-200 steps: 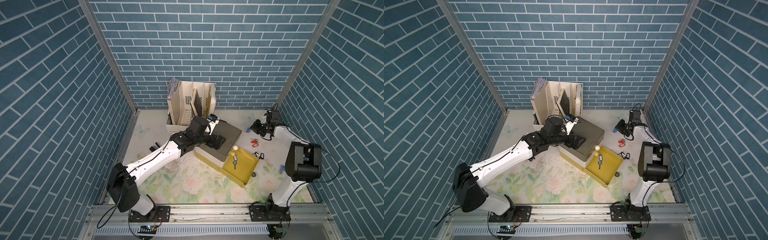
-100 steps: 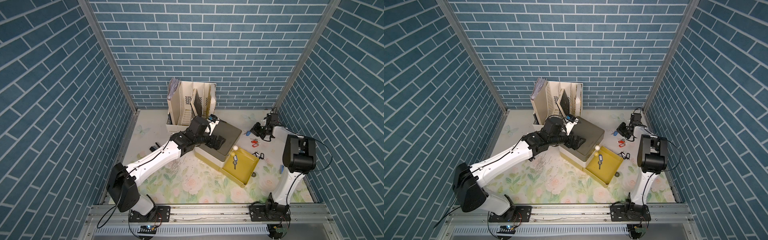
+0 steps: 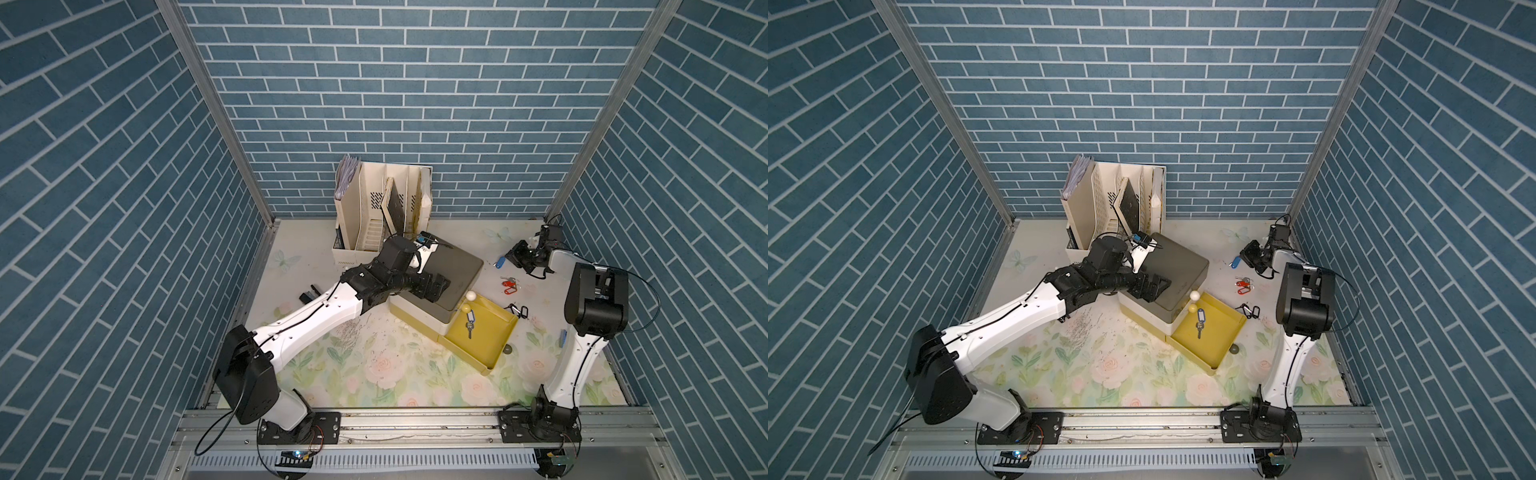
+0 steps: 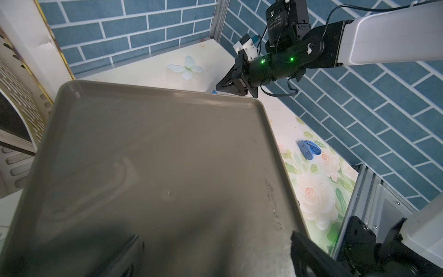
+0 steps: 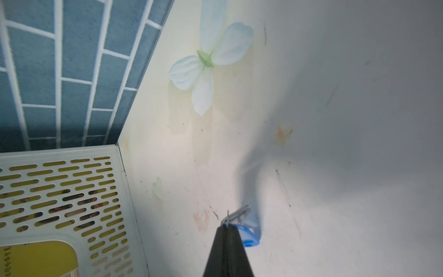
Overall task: Take the keys out of the drawer
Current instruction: Place the key at the center of the board.
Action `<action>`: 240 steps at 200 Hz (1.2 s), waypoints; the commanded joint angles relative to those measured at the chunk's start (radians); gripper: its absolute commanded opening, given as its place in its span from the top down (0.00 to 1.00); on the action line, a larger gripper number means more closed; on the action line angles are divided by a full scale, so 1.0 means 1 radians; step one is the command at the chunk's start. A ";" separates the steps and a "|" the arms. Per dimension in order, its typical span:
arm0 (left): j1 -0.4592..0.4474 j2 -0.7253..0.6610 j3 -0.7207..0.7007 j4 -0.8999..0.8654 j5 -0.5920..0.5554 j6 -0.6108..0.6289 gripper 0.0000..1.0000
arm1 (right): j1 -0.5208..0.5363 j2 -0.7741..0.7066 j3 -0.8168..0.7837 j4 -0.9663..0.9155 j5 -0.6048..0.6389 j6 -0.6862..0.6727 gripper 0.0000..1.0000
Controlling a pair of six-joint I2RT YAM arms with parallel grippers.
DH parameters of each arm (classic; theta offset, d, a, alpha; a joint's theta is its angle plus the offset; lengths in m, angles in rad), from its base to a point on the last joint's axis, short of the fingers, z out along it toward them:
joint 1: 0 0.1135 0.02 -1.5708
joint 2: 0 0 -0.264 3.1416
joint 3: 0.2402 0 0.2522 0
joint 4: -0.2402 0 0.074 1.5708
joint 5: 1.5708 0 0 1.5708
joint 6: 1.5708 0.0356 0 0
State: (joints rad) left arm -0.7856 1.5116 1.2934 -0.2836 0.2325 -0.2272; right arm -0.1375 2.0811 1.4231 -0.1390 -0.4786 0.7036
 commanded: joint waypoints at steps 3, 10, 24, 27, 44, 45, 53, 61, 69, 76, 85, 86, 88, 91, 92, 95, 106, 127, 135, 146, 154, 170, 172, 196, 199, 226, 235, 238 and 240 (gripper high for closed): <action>0.002 -0.006 -0.012 -0.016 0.004 0.015 0.00 | -0.009 0.035 0.028 0.022 -0.026 0.031 1.00; 0.003 -0.005 -0.012 -0.016 0.003 0.017 0.00 | -0.010 0.039 0.027 0.024 -0.028 0.032 1.00; 0.003 -0.006 -0.013 -0.013 0.004 0.017 0.00 | -0.010 0.046 0.024 0.027 -0.034 0.033 1.00; 0.001 -0.004 -0.013 -0.013 0.004 0.017 0.00 | -0.010 0.047 0.023 0.027 -0.035 0.033 1.00; 0.002 -0.002 -0.012 -0.010 0.007 0.015 0.00 | -0.010 0.048 0.017 0.031 -0.035 0.034 1.00; 0.003 -0.001 -0.012 -0.010 0.007 0.015 0.00 | -0.010 0.048 0.015 0.031 -0.035 0.034 1.00; 0.003 -0.001 -0.011 -0.008 0.007 0.014 0.00 | -0.010 0.048 0.013 0.032 -0.035 0.034 1.00; 0.002 -0.002 -0.010 -0.007 0.008 0.014 0.00 | -0.010 0.045 0.013 0.029 -0.034 0.032 1.00; 0.003 -0.002 -0.011 -0.006 0.008 0.015 0.00 | -0.010 0.043 0.010 0.029 -0.034 0.031 0.98; 0.003 -0.002 -0.010 -0.007 0.008 0.015 0.00 | -0.010 0.040 0.008 0.027 -0.032 0.032 0.96; 0.002 -0.004 -0.011 -0.006 0.008 0.015 0.00 | -0.010 0.036 0.007 0.025 -0.028 0.030 0.91; 0.001 -0.004 -0.011 -0.007 0.008 0.015 0.00 | -0.010 0.036 0.007 0.024 -0.027 0.030 0.91; 0.002 -0.005 -0.011 -0.006 0.008 0.015 0.00 | -0.010 0.035 0.007 0.023 -0.026 0.030 0.90; 0.002 -0.004 -0.011 -0.006 0.008 0.016 0.00 | -0.010 0.034 0.005 0.022 -0.024 0.030 0.88; 0.003 -0.004 -0.010 -0.006 0.007 0.016 0.00 | -0.010 0.034 0.005 0.021 -0.023 0.031 0.88; 0.002 -0.006 -0.011 -0.006 0.007 0.016 0.00 | -0.010 0.032 0.005 0.019 -0.021 0.029 0.87; 0.002 -0.007 -0.011 -0.008 0.007 0.015 0.00 | -0.011 0.028 0.004 0.013 -0.018 0.028 0.85; 0.003 -0.015 -0.014 -0.006 0.005 0.015 0.00 | -0.013 0.018 -0.001 0.007 -0.016 0.024 0.76; 0.002 -0.018 -0.016 -0.007 0.005 0.015 0.00 | -0.013 0.012 -0.003 0.004 -0.013 0.022 0.70; 0.002 -0.019 -0.017 -0.005 0.005 0.014 0.00 | -0.016 0.002 -0.003 -0.001 -0.009 0.019 0.68; 0.002 -0.022 -0.017 -0.005 0.004 0.014 0.00 | -0.016 -0.008 -0.005 -0.010 -0.005 0.012 0.68; 0.003 -0.023 -0.015 0.000 0.004 0.011 0.00 | -0.016 -0.036 -0.004 -0.028 0.007 -0.004 0.68; 0.003 -0.024 -0.013 0.001 0.003 0.011 0.00 | -0.016 -0.042 -0.004 -0.030 0.008 -0.005 0.68; 0.003 -0.025 -0.003 0.006 0.004 0.009 0.00 | -0.016 -0.112 -0.009 -0.065 0.020 -0.042 0.67; 0.002 -0.026 -0.002 0.009 0.003 0.009 0.00 | -0.016 -0.124 -0.011 -0.070 0.020 -0.048 0.67; 0.002 -0.032 -0.002 0.031 0.005 -0.007 0.00 | -0.009 -0.234 -0.048 -0.111 -0.002 -0.104 0.67; 0.003 -0.036 -0.002 0.041 0.007 -0.015 0.00 | -0.004 -0.271 -0.064 -0.125 -0.005 -0.123 0.66; 0.003 -0.038 -0.003 0.044 0.008 -0.019 0.00 | -0.002 -0.286 -0.071 -0.129 -0.005 -0.131 0.66; 0.003 -0.039 -0.004 0.046 0.008 -0.020 0.00 | 0.000 -0.297 -0.076 -0.134 -0.005 -0.134 0.66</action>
State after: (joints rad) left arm -0.7856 1.5082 1.2877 -0.2722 0.2325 -0.2314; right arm -0.1482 1.9041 1.3884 -0.2111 -0.4755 0.6662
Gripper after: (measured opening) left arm 0.998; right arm 0.334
